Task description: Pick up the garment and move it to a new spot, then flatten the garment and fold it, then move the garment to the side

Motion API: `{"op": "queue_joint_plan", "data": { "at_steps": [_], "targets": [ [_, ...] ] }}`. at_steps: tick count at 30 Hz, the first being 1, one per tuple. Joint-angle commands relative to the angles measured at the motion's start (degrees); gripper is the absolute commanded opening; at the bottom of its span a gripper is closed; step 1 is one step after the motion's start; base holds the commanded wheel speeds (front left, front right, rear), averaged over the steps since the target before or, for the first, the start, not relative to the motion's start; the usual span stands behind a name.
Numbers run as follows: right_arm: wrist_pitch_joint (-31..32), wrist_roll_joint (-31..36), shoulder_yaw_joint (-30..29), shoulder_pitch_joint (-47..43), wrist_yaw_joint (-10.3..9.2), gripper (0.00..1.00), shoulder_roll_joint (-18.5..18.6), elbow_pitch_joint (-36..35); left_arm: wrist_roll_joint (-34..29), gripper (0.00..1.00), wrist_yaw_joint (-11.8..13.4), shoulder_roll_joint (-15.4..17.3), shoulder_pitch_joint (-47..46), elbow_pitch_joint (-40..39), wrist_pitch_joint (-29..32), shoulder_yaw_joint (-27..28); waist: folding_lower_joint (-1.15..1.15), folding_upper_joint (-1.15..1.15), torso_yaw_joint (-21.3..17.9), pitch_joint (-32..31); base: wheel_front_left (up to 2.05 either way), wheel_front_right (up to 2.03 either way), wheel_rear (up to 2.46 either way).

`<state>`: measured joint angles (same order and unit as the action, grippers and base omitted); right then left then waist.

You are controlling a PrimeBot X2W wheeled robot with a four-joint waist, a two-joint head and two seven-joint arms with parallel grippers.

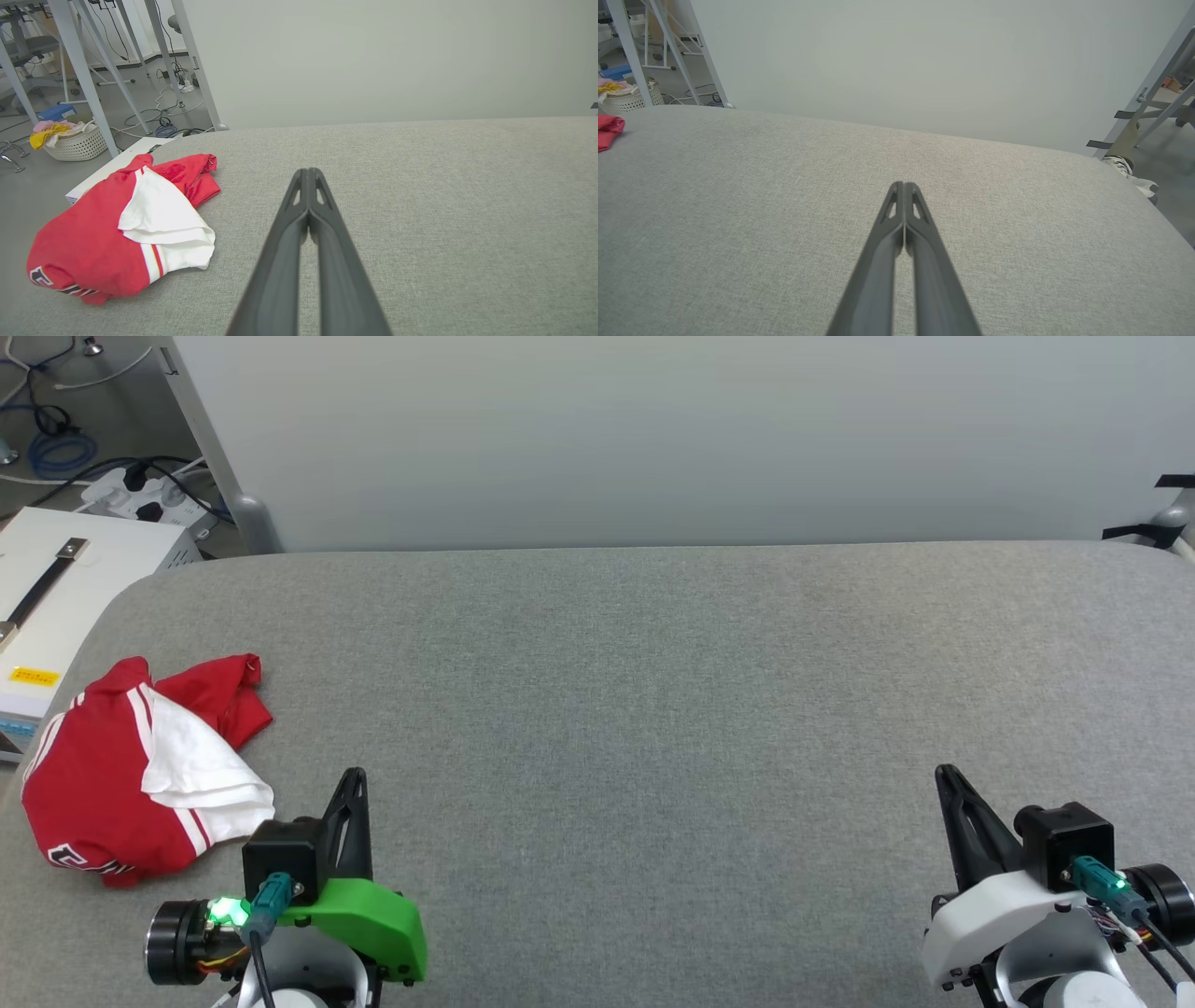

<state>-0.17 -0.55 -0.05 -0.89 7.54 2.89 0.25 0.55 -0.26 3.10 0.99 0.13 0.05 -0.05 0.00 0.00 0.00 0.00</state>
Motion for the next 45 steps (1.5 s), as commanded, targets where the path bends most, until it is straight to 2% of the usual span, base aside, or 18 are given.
{"op": "queue_joint_plan", "data": {
  "at_steps": [1,35,36,45],
  "targets": [
    [0.2,0.6,0.0,0.9,-0.05,0.00,0.0,-0.2,-0.6,0.00,0.3,-0.2,-1.0,-0.1,0.0,0.0,0.00,0.00,0.0,0.0,0.00,0.00,0.00],
    [0.2,0.6,0.0,0.9,-0.05,0.00,0.0,-0.2,-0.6,0.00,0.3,-0.2,-1.0,-0.1,0.0,0.0,0.00,0.00,0.0,0.0,0.00,0.00,0.00],
    [0.0,0.0,0.0,0.0,0.00,1.00,0.0,0.0,0.0,1.00,0.0,0.0,0.0,0.0,0.0,0.0,0.00,0.00,0.0,0.0,0.00,0.00,0.00],
    [-0.6,-0.6,-0.1,0.0,0.00,1.00,0.0,0.3,0.5,1.00,0.1,0.0,0.1,0.4,-0.6,-0.2,0.00,0.00,0.0,0.0,0.00,0.00,0.00]
  ]
}}
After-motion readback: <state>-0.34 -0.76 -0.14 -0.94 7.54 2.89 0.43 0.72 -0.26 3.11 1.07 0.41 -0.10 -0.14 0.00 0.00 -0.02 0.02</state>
